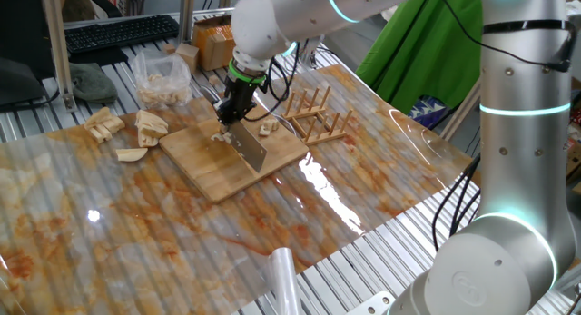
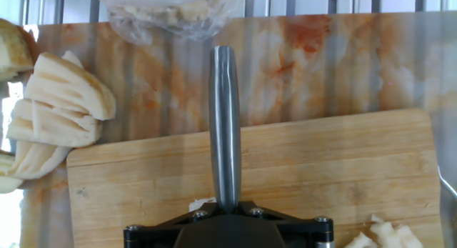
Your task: Slice the lotus root
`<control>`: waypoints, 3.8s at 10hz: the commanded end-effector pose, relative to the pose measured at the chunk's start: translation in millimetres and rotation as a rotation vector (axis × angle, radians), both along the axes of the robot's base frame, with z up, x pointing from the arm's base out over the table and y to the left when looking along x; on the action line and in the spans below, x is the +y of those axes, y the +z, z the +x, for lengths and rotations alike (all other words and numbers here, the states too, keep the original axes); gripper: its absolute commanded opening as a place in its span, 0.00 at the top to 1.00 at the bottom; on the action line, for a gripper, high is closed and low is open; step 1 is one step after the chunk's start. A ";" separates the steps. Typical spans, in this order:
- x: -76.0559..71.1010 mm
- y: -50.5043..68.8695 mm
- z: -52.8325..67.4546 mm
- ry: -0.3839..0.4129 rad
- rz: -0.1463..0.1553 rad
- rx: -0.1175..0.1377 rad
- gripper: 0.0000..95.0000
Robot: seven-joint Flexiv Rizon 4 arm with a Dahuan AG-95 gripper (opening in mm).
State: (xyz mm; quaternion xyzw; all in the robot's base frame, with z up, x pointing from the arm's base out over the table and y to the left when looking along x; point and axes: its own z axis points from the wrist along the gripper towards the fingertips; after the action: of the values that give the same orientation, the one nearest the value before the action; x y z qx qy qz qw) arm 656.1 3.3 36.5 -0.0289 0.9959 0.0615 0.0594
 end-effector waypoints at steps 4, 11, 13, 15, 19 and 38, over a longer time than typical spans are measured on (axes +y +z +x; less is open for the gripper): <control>3.9 -5.6 -1.3 -0.033 0.024 -0.005 1.00; 1.5 12.5 -0.4 -0.019 0.002 0.057 1.00; 1.9 23.4 -2.1 -0.023 0.000 0.076 1.00; -0.8 31.4 -2.1 0.009 -0.011 0.082 1.00; -9.3 39.9 6.4 0.077 -0.060 0.076 1.00; -11.3 -0.1 8.7 0.049 0.002 0.050 1.00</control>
State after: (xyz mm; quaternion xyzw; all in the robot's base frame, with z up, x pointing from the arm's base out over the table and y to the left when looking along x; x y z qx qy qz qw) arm 666.8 -9.2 36.6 -0.0631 0.9959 0.0587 0.0269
